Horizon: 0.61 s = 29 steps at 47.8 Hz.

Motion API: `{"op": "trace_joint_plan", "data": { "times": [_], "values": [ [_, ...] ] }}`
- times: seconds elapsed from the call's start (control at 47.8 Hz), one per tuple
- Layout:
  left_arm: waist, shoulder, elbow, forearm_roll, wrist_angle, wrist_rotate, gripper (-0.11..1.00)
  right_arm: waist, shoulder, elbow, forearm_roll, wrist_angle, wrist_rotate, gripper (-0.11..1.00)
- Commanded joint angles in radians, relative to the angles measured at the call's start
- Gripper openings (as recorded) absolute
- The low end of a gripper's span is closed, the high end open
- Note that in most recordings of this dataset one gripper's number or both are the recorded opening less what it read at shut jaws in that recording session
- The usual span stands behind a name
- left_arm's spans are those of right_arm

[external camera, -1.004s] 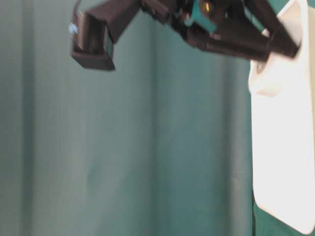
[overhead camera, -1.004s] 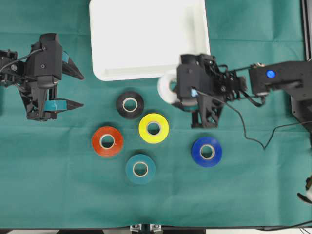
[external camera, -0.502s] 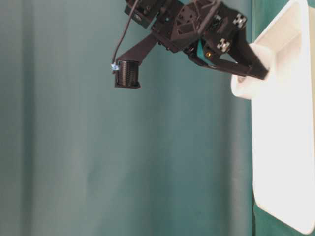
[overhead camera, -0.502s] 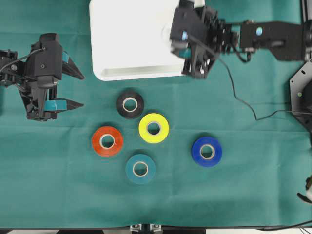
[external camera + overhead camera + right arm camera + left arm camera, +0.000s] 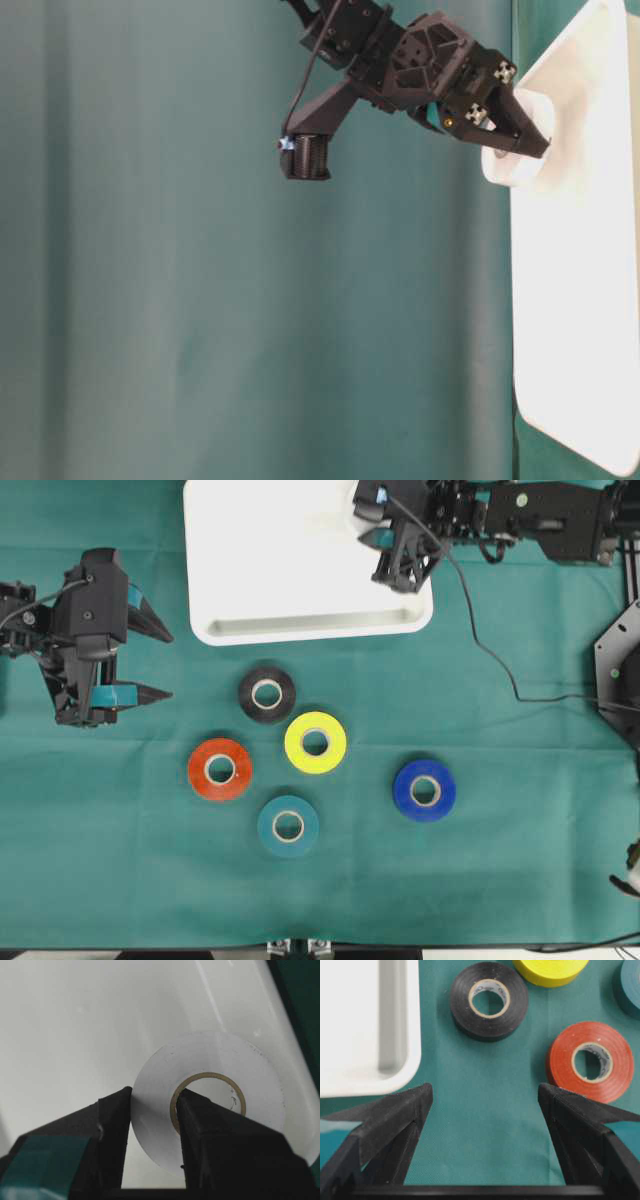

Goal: Put the tape alternately from left to right into the white case.
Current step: 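Lift the white roll and carry it into the white tray, then release the white roll in the tray and withdraw the right gripper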

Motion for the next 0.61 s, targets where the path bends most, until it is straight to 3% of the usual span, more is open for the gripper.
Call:
{"op": "trace_joint_plan", "data": {
  "times": [0.0, 0.585],
  "values": [
    [0.002, -0.003, -0.011, -0.002, -0.009, 0.0, 0.54, -0.006, -0.006, -0.025, -0.003, -0.025, -0.002, 0.28],
    [0.002, -0.003, -0.012, -0.002, -0.009, 0.0, 0.53, -0.014, 0.006, -0.028, -0.003, -0.029, -0.002, 0.28]
  ]
}}
